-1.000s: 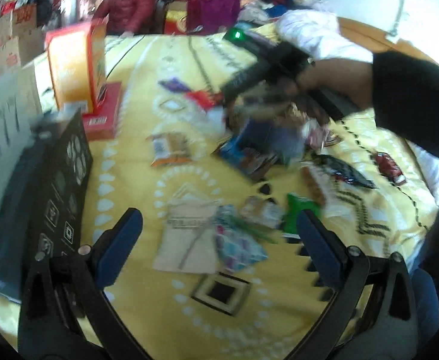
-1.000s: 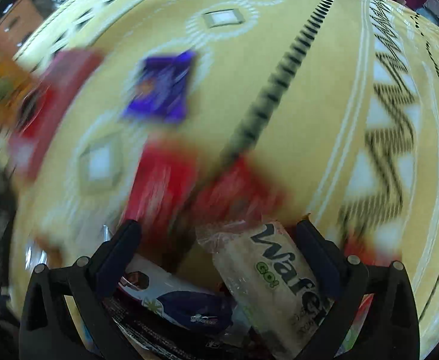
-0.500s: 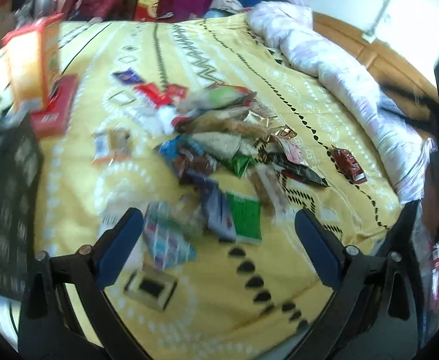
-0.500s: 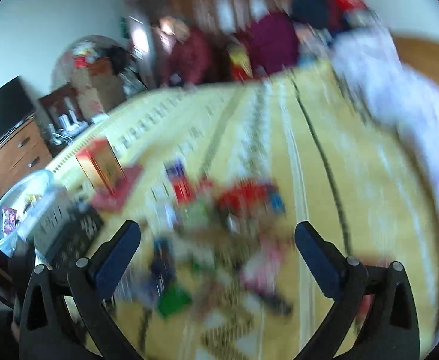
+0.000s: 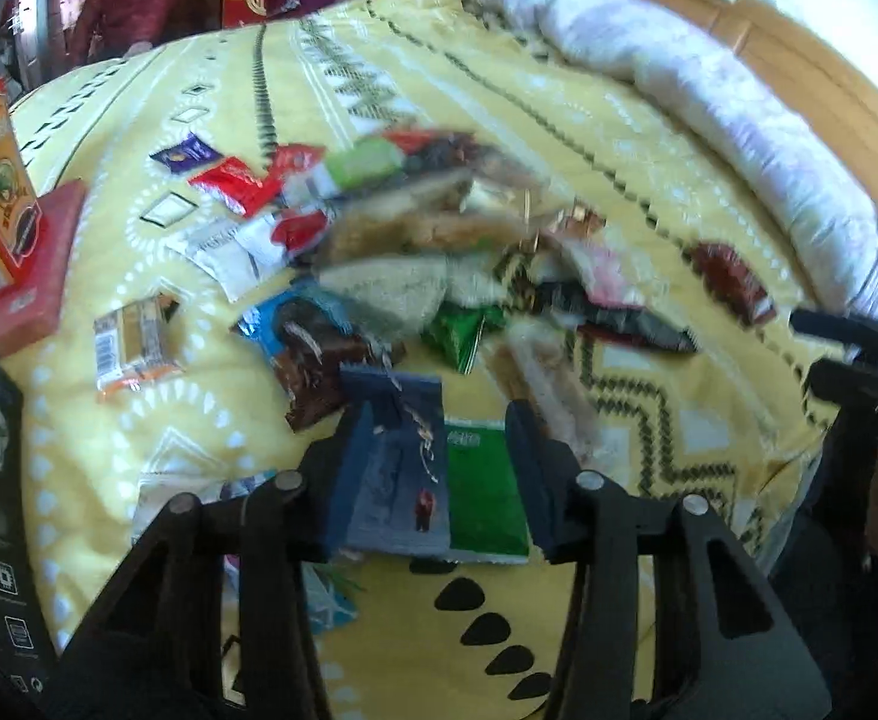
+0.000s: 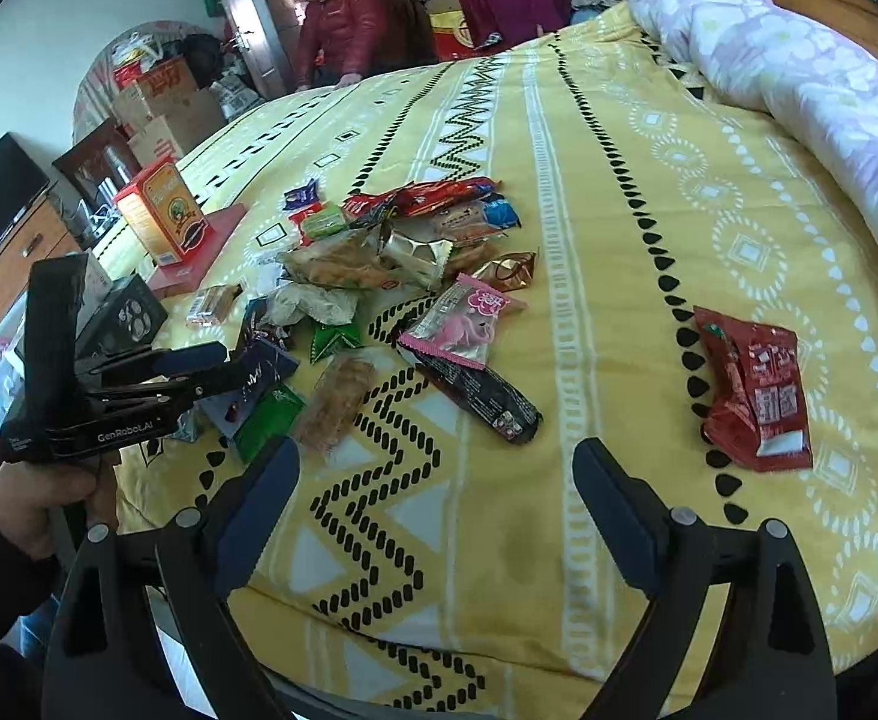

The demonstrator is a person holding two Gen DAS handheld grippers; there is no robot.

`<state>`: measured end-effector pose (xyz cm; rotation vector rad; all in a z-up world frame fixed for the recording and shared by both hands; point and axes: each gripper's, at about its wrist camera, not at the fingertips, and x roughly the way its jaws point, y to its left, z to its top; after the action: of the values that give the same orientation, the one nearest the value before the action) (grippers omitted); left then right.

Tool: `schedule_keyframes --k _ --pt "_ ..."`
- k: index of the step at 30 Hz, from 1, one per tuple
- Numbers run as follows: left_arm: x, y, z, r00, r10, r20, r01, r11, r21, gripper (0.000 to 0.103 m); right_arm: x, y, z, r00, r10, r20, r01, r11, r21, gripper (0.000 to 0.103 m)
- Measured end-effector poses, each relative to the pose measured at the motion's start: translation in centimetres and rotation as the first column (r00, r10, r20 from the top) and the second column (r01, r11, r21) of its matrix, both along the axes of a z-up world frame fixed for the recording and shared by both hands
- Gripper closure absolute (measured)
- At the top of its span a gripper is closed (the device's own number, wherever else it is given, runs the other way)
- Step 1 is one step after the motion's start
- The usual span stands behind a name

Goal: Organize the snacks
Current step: 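Grasp the black wrapped bar with the right gripper while left grasps a blue packet, then carry both packets to the glass bowl and open both grippers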

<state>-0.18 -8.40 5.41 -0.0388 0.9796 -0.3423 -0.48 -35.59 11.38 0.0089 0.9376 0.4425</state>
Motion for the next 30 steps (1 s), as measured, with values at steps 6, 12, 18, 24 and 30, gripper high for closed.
schedule_keyframes --k 6,12,18,24,30 --pt "0.6 -0.4 -2.1 1.0 0.0 -0.022 0.001 1.0 0.031 0.058 0.5 0.3 -0.7 0.999 0.031 -0.009 -0.031 0.999 -0.013 0.009" --pt "0.4 -0.9 -1.0 0.999 -0.045 0.002 0.045 0.998 -0.052 0.069 2.4 0.3 -2.5 0.997 0.065 -0.033 -0.067 0.995 -0.072 0.01" --pt "-1.0 0.5 1.2 0.999 -0.028 0.02 0.031 0.992 -0.126 0.069 7.6 2.8 -5.8 0.986 0.136 -0.097 -0.149 0.977 -0.149 0.027" --pt "-2.6 2.3 3.4 0.999 0.004 0.04 0.003 0.986 -0.164 0.069 8.6 3.7 -8.7 0.979 0.129 -0.159 -0.156 0.973 -0.173 0.061" --pt "-3.6 3.7 5.0 0.996 0.026 0.09 -0.009 0.983 -0.183 0.069 4.5 1.8 -5.7 0.981 0.101 -0.163 -0.092 0.994 0.063 0.075"
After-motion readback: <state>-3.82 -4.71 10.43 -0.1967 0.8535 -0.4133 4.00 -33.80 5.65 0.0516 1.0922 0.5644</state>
